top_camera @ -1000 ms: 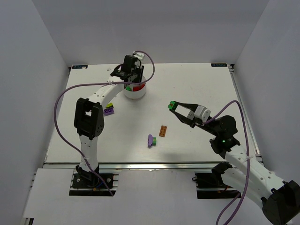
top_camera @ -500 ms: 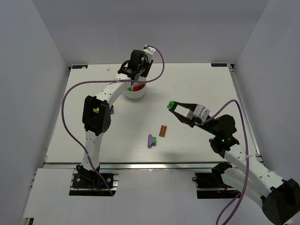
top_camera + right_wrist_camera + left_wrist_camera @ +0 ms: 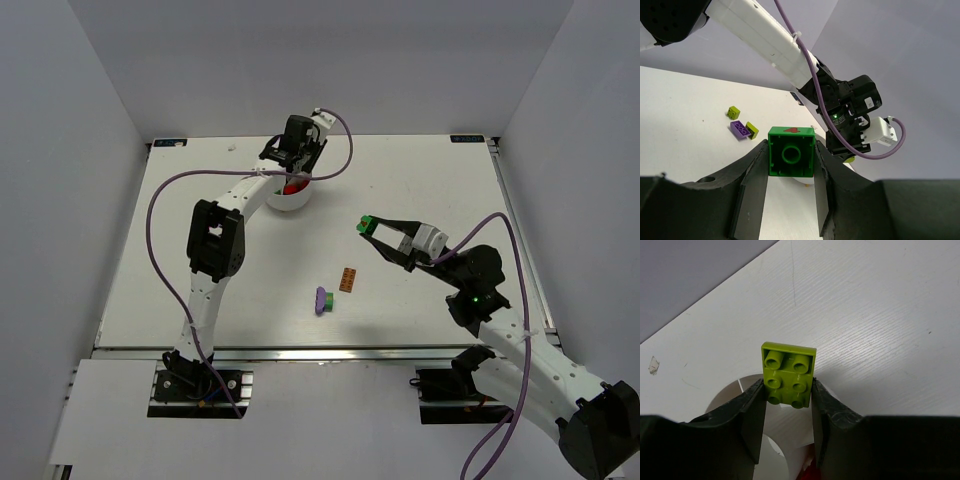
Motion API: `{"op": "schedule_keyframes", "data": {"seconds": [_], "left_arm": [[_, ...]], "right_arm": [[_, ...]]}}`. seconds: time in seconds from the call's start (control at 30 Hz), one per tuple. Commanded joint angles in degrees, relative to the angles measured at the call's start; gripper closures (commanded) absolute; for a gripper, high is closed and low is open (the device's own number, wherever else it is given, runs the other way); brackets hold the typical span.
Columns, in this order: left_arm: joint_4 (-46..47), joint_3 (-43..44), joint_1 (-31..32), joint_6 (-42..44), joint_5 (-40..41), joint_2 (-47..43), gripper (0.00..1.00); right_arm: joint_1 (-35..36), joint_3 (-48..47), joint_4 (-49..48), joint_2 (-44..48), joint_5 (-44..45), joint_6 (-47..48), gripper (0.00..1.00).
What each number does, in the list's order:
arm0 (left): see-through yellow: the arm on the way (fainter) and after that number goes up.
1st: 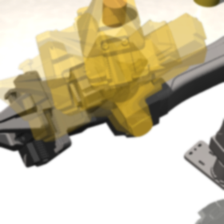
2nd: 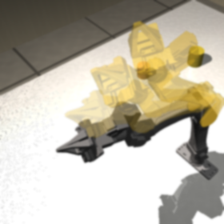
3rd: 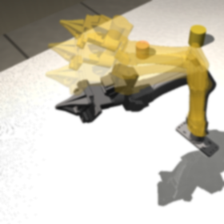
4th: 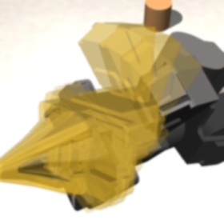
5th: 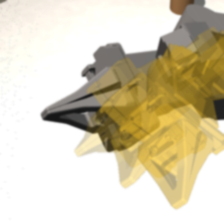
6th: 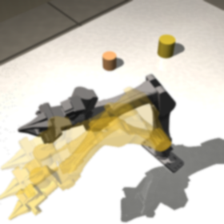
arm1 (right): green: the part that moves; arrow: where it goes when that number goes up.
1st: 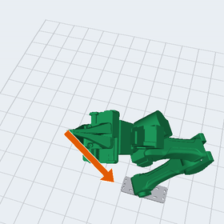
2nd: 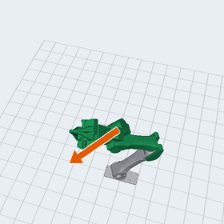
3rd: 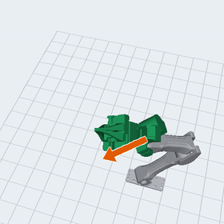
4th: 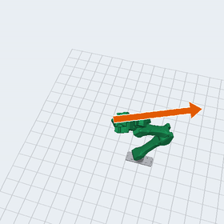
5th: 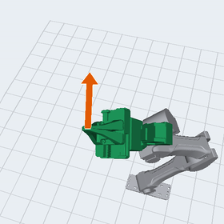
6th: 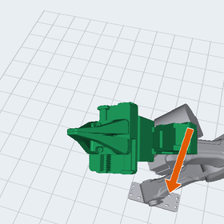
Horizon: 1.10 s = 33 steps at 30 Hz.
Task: Sort the legos into containers by color
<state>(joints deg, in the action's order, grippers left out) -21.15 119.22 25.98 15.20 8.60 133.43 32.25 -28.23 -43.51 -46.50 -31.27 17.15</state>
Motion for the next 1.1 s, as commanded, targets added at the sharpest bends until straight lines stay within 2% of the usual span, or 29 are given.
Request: {"op": "schedule_keyframes", "data": {"seconds": [0.0,0.53,1.07], "left_arm": [[-0.3,2.0,0.0,1.1,1.2,-2.7,0.87],[-1.4,-1.4,-0.3,3.5,3.0,-4.2,0.85],[-2.8,-1.9,-0.7,3.9,3.3,-4.8,0.72]], "right_arm": [[-0.3,0.5,-3.2,-0.1,0.3,0.4,1.00],[-1.3,0.4,-3.2,0.4,0.0,-0.2,1.00],[-1.8,0.5,-3.3,0.9,-0.2,-0.7,1.00]]}}
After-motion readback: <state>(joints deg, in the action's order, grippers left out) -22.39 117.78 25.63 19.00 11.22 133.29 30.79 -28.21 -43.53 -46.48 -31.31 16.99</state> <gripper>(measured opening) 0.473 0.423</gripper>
